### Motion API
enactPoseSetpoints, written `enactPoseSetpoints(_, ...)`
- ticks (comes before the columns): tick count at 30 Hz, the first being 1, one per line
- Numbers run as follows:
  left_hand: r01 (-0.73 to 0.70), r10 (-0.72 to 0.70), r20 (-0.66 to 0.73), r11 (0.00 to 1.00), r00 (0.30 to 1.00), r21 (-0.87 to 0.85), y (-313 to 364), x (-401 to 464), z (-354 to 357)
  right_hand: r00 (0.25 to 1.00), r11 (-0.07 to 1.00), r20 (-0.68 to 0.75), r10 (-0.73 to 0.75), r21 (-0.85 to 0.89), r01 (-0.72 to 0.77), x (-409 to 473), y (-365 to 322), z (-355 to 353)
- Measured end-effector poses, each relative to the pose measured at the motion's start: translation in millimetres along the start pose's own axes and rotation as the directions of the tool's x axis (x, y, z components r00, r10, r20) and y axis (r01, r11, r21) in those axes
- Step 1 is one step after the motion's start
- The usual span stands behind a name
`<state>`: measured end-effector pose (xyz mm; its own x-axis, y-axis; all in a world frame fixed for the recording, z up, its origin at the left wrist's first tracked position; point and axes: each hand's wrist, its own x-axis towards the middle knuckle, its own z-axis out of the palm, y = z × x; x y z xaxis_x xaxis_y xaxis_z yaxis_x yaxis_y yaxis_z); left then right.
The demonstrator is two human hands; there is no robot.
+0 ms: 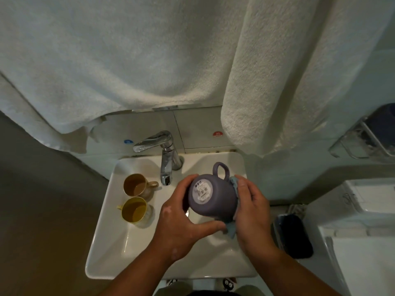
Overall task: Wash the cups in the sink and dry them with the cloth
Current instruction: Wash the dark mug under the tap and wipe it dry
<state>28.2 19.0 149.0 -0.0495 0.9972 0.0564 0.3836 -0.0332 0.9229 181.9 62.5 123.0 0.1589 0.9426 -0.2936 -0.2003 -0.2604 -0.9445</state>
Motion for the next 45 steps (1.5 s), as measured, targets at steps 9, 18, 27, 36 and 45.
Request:
enactPoseSetpoints(9,0.002,-0.001,-0.016,0.999,1.000,0.051,-14,-3,-6,0.994,0.926,0.094,-0.055,-0.368,0.087,16,-8,-27)
enactPoseSetpoints(18,0.044,-0.042,-0.016,0.994,0.999,0.102,-18,-8,4,0.711,0.522,0.621,-0.330,-0.507,0.686,-20,-10,7)
enactPoseSetpoints(27,0.054,-0.054,-0.010,0.989,0.999,0.136,-25,-11,5,0.756,0.579,0.565,-0.331,-0.511,0.636,-5,-1,-8)
enactPoseSetpoints(36,0.064,-0.067,0.020,0.992,0.998,0.104,-31,-14,12,0.825,0.692,0.501,-0.260,-0.499,0.521,-1,5,-22)
enactPoseSetpoints(45,0.123,-0.124,0.008,0.988,0.992,0.094,-44,-2,9,0.741,0.685,0.670,0.045,-0.561,0.466,3,6,-41)
